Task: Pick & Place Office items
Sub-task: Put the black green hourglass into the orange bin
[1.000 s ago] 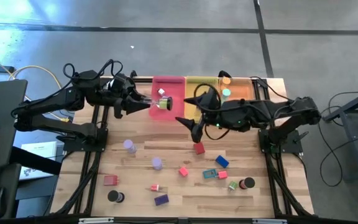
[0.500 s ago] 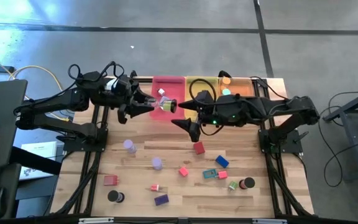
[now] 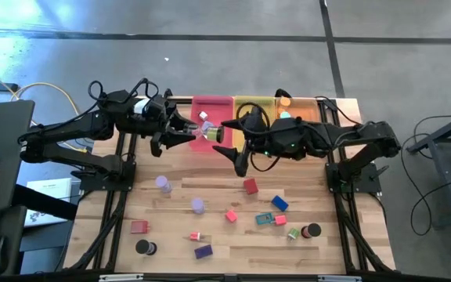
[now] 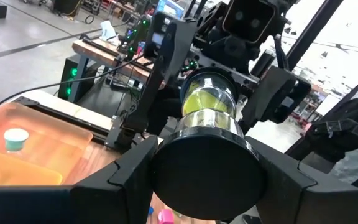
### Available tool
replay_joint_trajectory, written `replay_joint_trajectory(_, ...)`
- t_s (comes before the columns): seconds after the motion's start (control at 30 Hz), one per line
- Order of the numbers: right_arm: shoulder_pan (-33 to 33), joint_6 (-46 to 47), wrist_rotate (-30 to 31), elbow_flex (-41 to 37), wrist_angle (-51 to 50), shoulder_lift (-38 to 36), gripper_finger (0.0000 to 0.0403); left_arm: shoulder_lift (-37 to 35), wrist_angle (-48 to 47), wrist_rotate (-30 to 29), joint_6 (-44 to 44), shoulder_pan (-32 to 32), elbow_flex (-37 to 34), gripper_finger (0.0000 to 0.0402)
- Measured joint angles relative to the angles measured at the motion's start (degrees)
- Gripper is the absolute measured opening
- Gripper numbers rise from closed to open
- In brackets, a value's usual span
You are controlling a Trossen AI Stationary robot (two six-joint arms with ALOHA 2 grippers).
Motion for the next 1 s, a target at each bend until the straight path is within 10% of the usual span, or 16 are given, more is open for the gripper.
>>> replay_joint_trajectory(1.0,-1.44,-7.11,-1.26,0.04,6.67,4.35,0.0238,0.01,-0.52,0.31,0.01,-0.02,0.00,0.0207)
